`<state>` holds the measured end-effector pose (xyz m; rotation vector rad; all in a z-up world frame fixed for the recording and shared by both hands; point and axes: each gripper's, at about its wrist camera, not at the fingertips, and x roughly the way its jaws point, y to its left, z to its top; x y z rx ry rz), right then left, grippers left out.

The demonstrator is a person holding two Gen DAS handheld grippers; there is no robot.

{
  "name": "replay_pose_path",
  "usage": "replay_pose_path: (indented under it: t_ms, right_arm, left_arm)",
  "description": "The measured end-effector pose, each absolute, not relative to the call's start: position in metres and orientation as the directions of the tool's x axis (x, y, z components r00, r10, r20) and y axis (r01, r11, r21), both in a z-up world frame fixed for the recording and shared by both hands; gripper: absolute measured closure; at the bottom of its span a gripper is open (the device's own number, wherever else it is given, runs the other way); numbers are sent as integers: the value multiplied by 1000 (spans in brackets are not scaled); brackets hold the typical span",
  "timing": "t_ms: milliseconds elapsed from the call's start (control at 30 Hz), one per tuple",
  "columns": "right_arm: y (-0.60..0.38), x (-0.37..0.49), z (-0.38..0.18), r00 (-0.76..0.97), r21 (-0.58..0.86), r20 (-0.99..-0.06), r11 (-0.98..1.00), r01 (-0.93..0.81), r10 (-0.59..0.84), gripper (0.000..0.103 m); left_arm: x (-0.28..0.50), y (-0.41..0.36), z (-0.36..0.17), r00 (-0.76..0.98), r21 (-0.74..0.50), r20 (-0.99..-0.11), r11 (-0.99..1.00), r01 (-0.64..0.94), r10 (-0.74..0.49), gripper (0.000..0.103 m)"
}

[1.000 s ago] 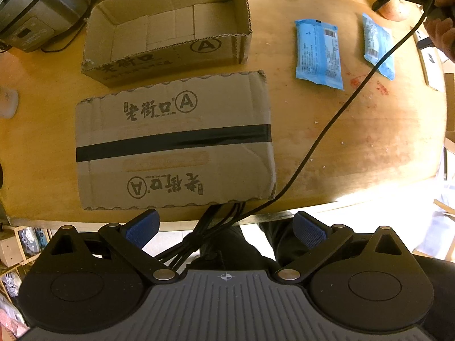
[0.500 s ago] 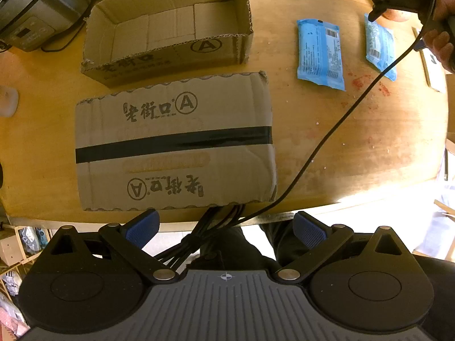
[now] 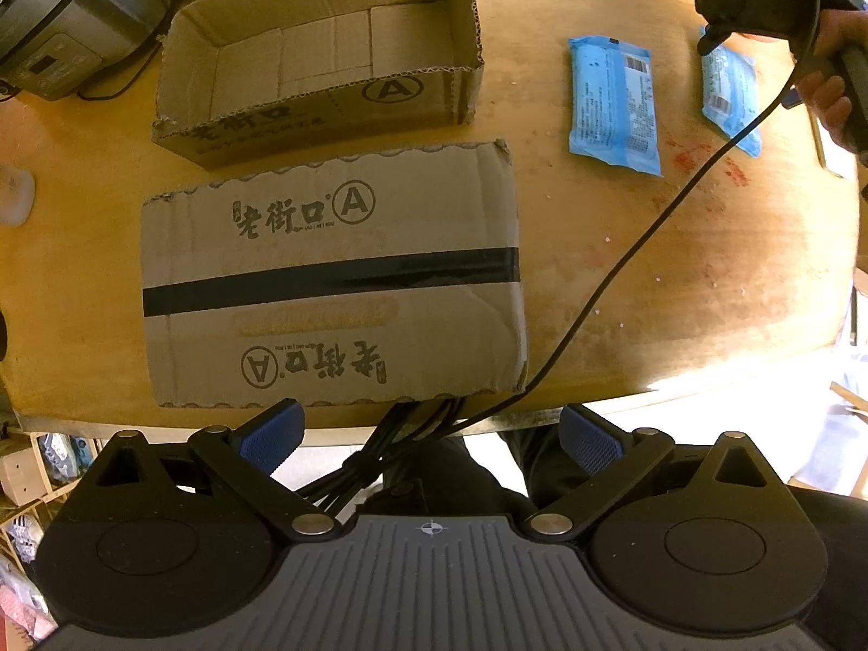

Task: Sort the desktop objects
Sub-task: 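Lower the open right gripper over the blue packet nearest the apple, then close the right gripper on the blue packet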

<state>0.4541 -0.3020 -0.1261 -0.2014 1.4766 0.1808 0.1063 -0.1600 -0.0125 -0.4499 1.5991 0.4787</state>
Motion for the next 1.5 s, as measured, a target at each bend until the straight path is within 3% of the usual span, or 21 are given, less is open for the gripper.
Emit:
replay_pose_path:
  t_ms: [1033, 1100, 1233, 1500]
  right_arm:
    - [-306, 454, -156, 68, 4, -998, 976, -216, 19, 0]
    - [-306, 453, -155, 68, 12, -997, 976, -217, 28, 6]
    - [-304, 452, -146, 80, 15, -996, 976, -219, 33, 35]
    - [-303, 447, -143, 99, -6, -995, 974, -225, 17, 44]
  left_arm:
    - [111, -162, -15, -80, 31, -997, 830, -557, -16, 0]
    - [111, -162, -15, -79, 30, -997, 830, -557, -16, 0]
    - [111, -162, -15, -76, 29, -997, 827, -561, -17, 0]
    - [109, -161, -15, -72, 27, -997, 822, -569, -17, 0]
